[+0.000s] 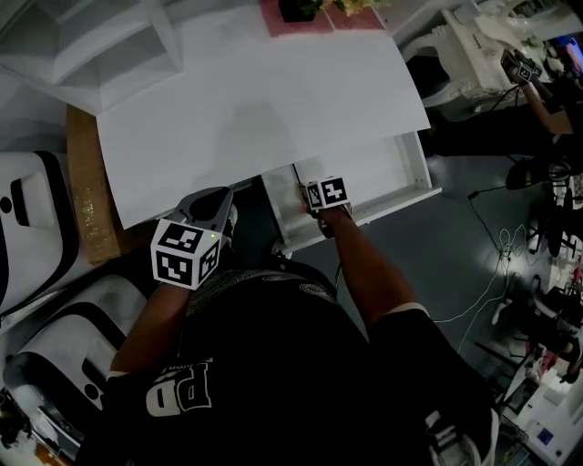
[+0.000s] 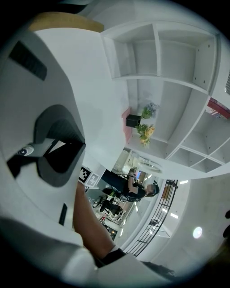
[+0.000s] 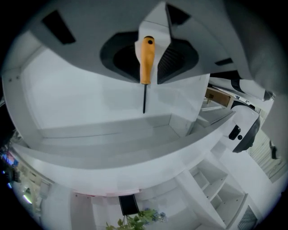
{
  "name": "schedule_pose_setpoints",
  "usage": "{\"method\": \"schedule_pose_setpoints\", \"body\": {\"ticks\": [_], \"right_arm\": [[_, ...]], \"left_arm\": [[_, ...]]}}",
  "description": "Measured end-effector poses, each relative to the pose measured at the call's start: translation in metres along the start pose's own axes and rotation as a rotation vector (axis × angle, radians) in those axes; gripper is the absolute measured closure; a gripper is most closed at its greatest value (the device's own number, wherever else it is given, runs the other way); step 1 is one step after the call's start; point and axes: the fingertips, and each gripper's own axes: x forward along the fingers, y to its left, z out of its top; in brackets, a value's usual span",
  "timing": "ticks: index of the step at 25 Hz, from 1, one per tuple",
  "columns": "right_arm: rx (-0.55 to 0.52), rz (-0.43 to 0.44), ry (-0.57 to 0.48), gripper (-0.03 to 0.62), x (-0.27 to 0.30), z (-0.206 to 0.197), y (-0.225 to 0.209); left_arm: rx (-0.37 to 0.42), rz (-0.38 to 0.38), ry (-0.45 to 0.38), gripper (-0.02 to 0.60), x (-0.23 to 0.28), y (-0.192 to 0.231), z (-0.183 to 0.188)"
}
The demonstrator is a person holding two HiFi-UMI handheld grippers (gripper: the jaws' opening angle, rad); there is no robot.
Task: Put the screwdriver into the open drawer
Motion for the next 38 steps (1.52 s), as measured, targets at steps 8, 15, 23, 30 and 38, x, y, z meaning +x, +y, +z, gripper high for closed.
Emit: {"method": "schedule_pose_setpoints", "body": {"ticks": [8, 15, 23, 30, 38], "right_arm": [[-0.031, 0.041, -0.115, 0.467, -0.043, 0.001, 0.014], [-0.056, 0.084, -0.208, 0.48, -0.086, -0.008, 0.027], [-0.093, 0.142, -0.352, 0.58, -0.148, -0.027, 0.054], [-0.126, 0.197, -0.518, 0.585, -0.214, -0.033, 0.088], [-0.046, 0.25, -0.728, 0.585, -0.289, -0.029, 0.127]], "left_arm": [[0.019, 0.009, -0.046, 0.571, -0.006, -0.032, 0.004], [0.025, 0.027, -0.096, 0.571, -0.015, -0.066, 0.003], [-0.011, 0.052, -0.139, 0.571, -0.034, -0.101, -0.015], [0.008, 0.039, -0.177, 0.571, -0.052, -0.112, -0.008], [0.093, -0.055, -0.201, 0.571, -0.062, -0.121, 0.015]]}}
